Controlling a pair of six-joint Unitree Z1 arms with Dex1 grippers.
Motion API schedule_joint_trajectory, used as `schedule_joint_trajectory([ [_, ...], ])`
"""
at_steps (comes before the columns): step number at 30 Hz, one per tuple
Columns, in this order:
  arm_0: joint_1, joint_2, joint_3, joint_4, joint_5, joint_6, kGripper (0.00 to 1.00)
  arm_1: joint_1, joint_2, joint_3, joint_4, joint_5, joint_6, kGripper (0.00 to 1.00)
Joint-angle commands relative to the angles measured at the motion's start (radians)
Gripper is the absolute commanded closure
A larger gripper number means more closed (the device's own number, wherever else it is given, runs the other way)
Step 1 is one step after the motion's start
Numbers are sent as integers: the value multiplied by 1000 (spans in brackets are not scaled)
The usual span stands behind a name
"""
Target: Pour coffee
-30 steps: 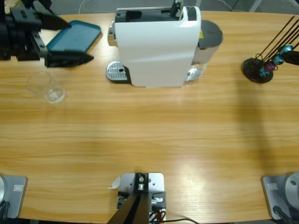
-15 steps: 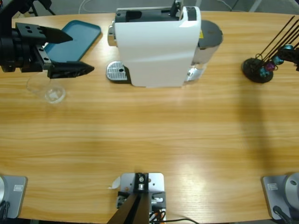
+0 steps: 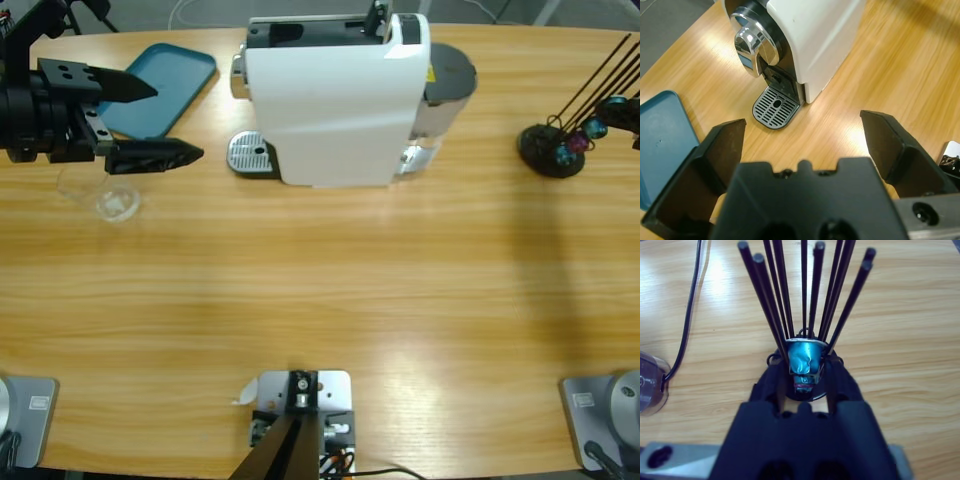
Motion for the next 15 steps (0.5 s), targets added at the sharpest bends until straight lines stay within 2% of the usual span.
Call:
schedule_joint_trajectory([
  [1,-10,-14,43,-12,7,-15,4,-14,30,32,-22,2,-14,1000],
  [15,-21,-23,65,-14,6,-36,4,-14,-68,-25,45,-7,2,1000],
])
